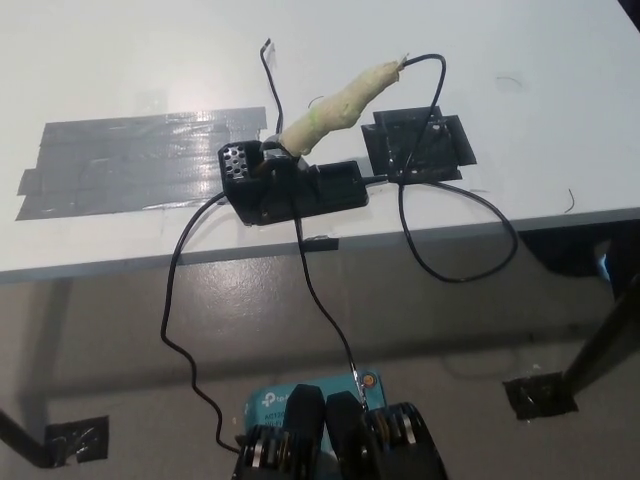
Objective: The robot uses its right hand to grab the soldering gun kept on the middle of the table and pulls it out of its base and keep it on the right side of the base
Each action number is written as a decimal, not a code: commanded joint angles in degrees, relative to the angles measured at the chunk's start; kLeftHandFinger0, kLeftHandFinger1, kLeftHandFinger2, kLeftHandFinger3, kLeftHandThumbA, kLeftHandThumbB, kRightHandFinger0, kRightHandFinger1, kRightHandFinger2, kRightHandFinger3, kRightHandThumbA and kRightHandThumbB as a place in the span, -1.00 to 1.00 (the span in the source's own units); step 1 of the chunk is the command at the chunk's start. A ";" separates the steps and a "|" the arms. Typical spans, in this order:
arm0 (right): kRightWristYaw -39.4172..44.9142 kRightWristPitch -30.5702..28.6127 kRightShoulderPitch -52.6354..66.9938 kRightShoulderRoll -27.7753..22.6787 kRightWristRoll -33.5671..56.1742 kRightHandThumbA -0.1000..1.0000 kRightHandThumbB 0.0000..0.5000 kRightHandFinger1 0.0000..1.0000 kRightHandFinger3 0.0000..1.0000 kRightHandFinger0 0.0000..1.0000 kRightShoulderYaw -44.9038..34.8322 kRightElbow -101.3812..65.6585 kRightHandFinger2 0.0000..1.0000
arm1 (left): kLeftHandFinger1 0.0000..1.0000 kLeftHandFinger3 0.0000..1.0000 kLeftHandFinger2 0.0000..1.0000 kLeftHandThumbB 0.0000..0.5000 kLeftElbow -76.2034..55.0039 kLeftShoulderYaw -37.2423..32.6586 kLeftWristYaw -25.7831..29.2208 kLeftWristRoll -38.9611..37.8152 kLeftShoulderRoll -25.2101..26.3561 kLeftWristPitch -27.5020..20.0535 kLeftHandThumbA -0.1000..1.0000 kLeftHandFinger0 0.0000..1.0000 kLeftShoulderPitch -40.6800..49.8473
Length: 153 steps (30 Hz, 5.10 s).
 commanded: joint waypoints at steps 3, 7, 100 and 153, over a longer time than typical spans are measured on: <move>-1.58 6.90 -11.19 -3.26 3.66 0.46 -0.92 1.00 1.00 1.00 -6.86 -8.80 1.00 | 0.55 1.00 0.91 0.17 -1.20 0.99 -1.14 -0.12 0.35 1.35 -0.18 0.46 -0.31; -7.46 6.98 -22.37 -3.59 4.33 0.46 -0.47 1.00 1.00 1.00 -5.17 -11.31 1.00 | 0.54 1.00 0.94 0.19 -1.56 1.11 -1.07 0.01 0.40 1.57 -0.16 0.39 -0.13; -20.04 -8.96 -68.27 15.61 -69.26 -1.00 0.08 -1.00 0.64 -1.00 55.07 41.94 -0.90 | 0.70 1.00 1.00 0.07 -2.38 -5.18 -6.40 5.45 -0.81 1.59 -0.22 0.54 -3.32; -40.89 -23.01 -72.05 9.25 -68.32 -1.00 0.33 -0.97 -0.30 -1.00 40.54 49.26 -0.28 | 0.73 1.00 1.00 0.02 -3.67 -3.24 -9.70 10.54 -0.79 1.59 -0.23 0.55 -2.39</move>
